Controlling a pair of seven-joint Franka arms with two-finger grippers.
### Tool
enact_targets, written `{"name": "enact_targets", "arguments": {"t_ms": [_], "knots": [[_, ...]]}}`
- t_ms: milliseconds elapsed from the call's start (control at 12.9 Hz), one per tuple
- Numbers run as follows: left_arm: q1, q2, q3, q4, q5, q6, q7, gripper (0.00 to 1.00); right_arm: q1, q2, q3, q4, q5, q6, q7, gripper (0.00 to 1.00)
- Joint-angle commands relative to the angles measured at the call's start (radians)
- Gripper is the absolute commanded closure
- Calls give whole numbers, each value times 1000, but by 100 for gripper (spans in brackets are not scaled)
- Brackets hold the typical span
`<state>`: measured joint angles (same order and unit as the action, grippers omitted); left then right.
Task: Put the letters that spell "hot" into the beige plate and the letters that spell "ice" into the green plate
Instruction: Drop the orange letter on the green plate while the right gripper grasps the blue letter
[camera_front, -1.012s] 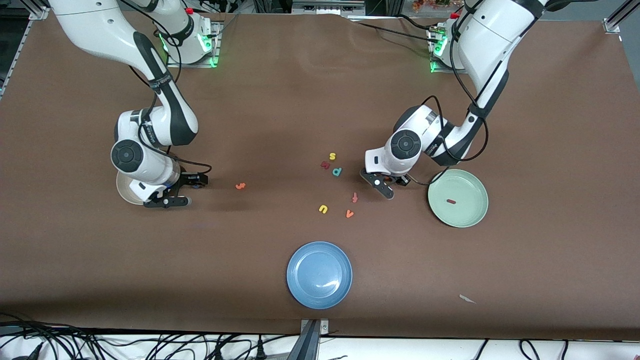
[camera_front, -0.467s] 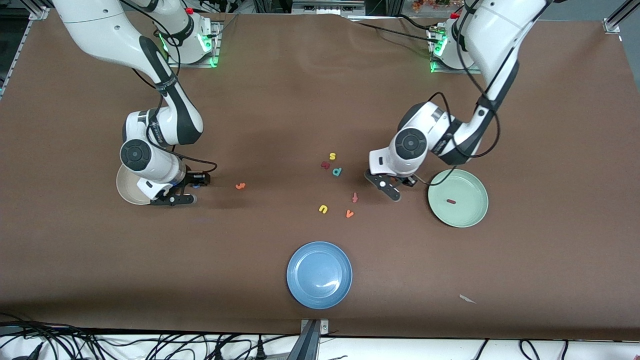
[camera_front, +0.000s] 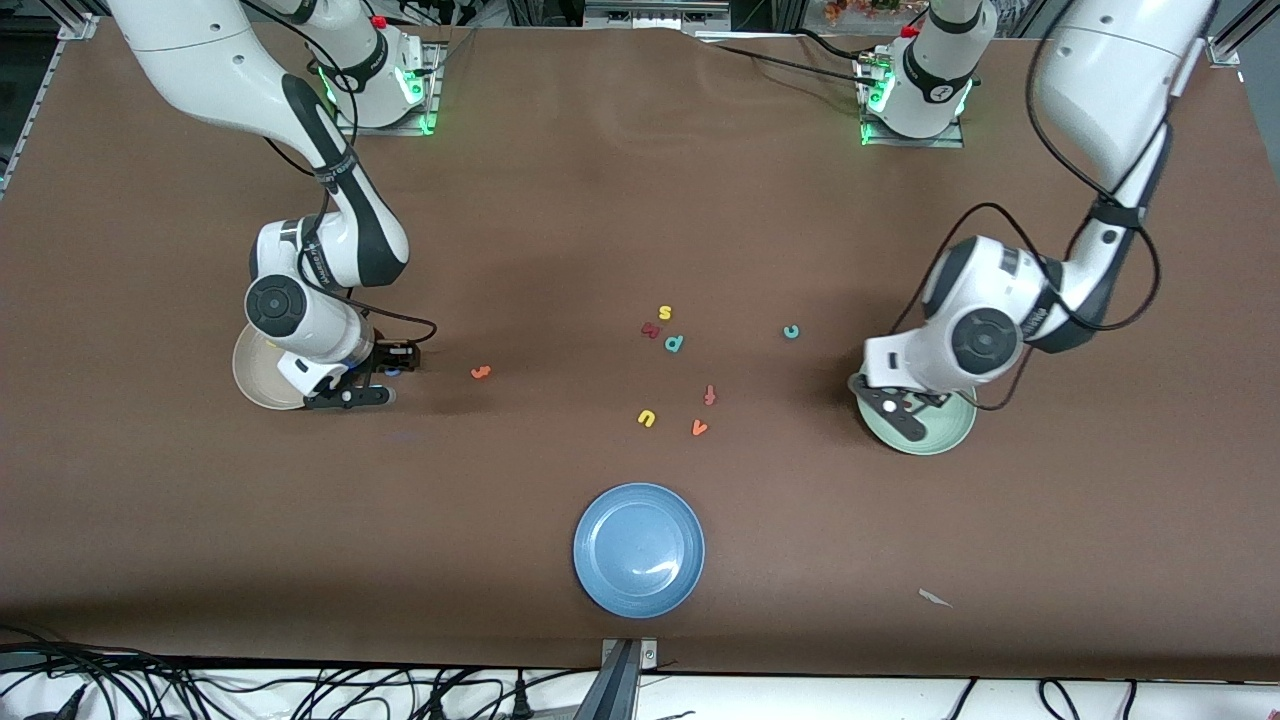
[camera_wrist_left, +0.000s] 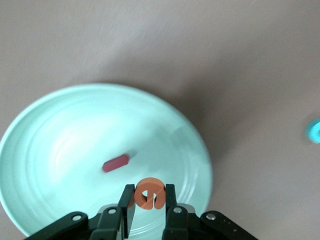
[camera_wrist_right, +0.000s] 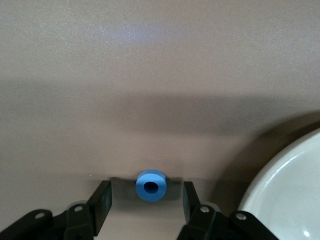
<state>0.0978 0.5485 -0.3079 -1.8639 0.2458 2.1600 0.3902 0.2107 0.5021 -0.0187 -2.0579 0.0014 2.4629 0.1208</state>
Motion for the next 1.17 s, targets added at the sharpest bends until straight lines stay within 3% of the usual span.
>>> {"name": "enact_targets", "arguments": {"t_ms": [0,78,156,233,467,545,622,778,856,1089], "knots": [[17,30,-10,-53,33,78,7,90,-2,-5,5,-16,15,21,3,40],[40,28,-8,-87,52,99,7,88,-2,-4,5,-16,15,21,3,40],[60,22,-10,-98,62,98,6,32,-2,-4,5,-16,15,24,3,40],[72,10,-11,-101,63,92,10,0,-2,1,5,-16,15,34,3,40],[69,-28,-25,-95,61,61,10,0,-4,7,3,-16,15,37,-6,47],[65,-51,-54,-94,61,23,-5,0,-4,7,3,-16,15,37,-6,47],[65,-73,-89,-90,44,-18,-28,0,-4,7,3,-16,15,36,-6,54],[65,-93,-166,-90,44,-63,-124,0,-4,7,3,-15,15,33,-3,58],[65,-94,-203,-90,43,-66,-190,0,-4,7,5,-15,15,31,-1,68],[14,-73,-232,-74,41,-58,-428,0,-4,7,3,-13,15,28,-1,77]]}}
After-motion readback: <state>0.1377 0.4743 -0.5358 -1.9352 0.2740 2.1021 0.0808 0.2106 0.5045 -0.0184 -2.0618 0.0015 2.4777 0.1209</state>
